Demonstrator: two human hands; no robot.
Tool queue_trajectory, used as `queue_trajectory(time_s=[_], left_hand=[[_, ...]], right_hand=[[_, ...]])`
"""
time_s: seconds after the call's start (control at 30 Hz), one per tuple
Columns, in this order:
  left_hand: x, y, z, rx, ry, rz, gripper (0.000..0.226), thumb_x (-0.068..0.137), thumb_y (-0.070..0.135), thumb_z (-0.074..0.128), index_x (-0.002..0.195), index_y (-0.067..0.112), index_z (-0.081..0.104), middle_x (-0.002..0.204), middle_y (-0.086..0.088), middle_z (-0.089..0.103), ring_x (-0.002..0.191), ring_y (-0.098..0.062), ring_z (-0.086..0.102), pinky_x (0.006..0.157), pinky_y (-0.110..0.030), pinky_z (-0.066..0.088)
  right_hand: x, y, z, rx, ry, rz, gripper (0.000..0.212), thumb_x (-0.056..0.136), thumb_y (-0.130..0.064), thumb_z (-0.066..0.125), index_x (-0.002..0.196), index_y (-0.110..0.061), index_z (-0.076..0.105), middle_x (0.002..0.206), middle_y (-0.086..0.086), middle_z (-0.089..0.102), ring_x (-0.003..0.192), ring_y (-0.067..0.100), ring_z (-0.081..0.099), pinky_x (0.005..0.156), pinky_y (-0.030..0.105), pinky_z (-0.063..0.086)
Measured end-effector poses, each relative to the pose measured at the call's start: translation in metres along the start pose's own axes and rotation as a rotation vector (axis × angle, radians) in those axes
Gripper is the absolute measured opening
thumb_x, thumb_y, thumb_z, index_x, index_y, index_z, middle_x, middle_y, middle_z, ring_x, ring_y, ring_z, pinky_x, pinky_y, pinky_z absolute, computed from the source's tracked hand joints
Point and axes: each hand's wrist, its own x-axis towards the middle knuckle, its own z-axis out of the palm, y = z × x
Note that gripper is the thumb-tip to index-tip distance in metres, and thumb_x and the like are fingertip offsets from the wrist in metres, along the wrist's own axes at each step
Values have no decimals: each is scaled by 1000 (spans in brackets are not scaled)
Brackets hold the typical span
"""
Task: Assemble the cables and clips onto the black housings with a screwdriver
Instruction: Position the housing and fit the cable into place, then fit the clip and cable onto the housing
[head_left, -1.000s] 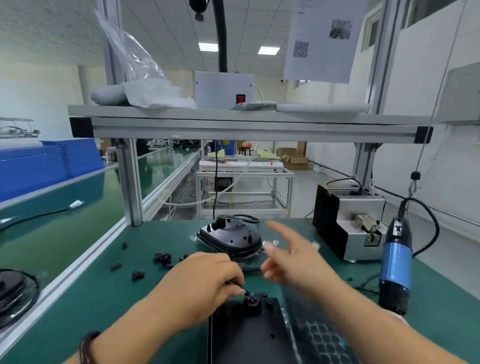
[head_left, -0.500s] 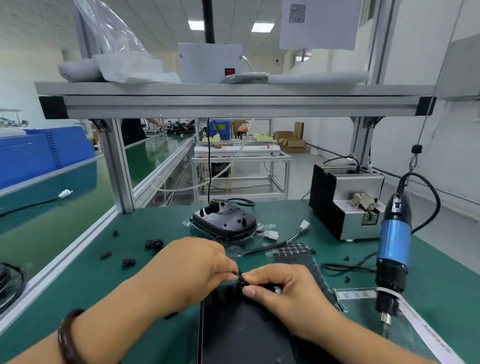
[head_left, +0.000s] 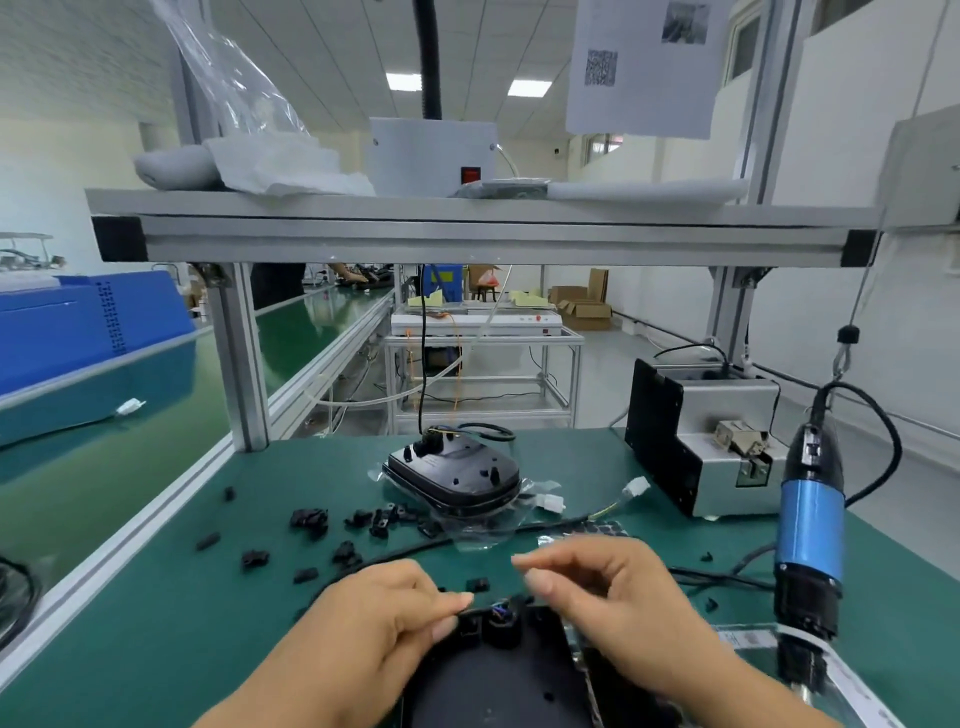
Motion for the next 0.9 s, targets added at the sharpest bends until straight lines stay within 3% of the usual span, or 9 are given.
queue_trajectory(time_s=[0.07, 0.17, 0.23, 0.33, 0.4, 0.47, 0.53, 0.67, 0.9], left_hand=[[-1, 0, 1, 25, 38, 0, 20, 84, 36, 64, 99, 48, 69, 75, 21, 57, 67, 11, 52, 65, -7, 46], [1, 2, 3, 19, -8, -78, 14, 84, 43, 61, 94, 51, 67, 75, 23, 58, 70, 11, 56, 66, -6, 45], [11, 4, 7, -3, -70, -206, 17, 88, 43, 59, 72, 41, 65, 53, 25, 55, 53, 10, 54, 57, -3, 41], [-4, -7, 23, -57, -224, -433, 28, 94, 41, 53, 66, 41, 47, 23, 21, 28, 29, 2, 42, 42, -9, 33], [-5, -6, 27, -135, -189, -339, 26, 94, 42, 50, 69, 39, 54, 26, 23, 33, 33, 5, 44, 45, -6, 30], [6, -6, 17, 108, -5, -149, 27, 85, 43, 53, 65, 33, 69, 46, 27, 49, 45, 9, 49, 52, -3, 38], [-5, -2, 13, 37, 95, 0, 19, 77, 47, 56, 90, 46, 69, 66, 23, 62, 64, 12, 57, 62, -6, 48], [-4, -2, 2, -121, 28, -197, 28, 82, 54, 58, 103, 71, 48, 97, 44, 57, 90, 19, 57, 78, -4, 44], [-2, 6, 4, -272, -34, -353, 19, 80, 50, 67, 95, 50, 54, 96, 37, 61, 92, 12, 59, 80, -10, 46]], right_hand=[[19, -1, -7, -182, 42, 38, 11, 85, -18, 71, 79, -26, 75, 68, -15, 70, 63, -8, 58, 65, 9, 44], [50, -2, -4, -569, -151, 79, 12, 87, -23, 64, 89, -24, 76, 67, -20, 63, 64, -9, 53, 61, 1, 36], [67, -3, 6, -658, -264, 88, 16, 87, -20, 63, 96, -19, 76, 83, -13, 71, 68, -4, 53, 61, 3, 34], [82, -1, 23, -735, -388, 68, 18, 86, -21, 64, 99, -17, 76, 99, -3, 74, 78, 2, 57, 66, 9, 40], [85, 2, 33, -786, -446, 61, 20, 84, -25, 67, 101, -16, 75, 101, -1, 73, 86, 8, 62, 75, 16, 46], [85, 5, 36, -804, -458, 64, 19, 84, -27, 68, 99, -17, 75, 100, -1, 73, 87, 9, 63, 79, 20, 48], [82, 5, 34, -776, -428, 48, 14, 85, -25, 68, 95, -17, 74, 94, -3, 72, 80, 6, 58, 77, 19, 47], [67, -5, 23, -236, -340, 79, 12, 86, -14, 68, 79, -23, 66, 68, -6, 65, 63, 4, 60, 64, 19, 48], [42, -15, 21, 149, -315, 96, 12, 89, 0, 64, 88, -11, 68, 72, 0, 66, 66, 9, 63, 66, 20, 50]])
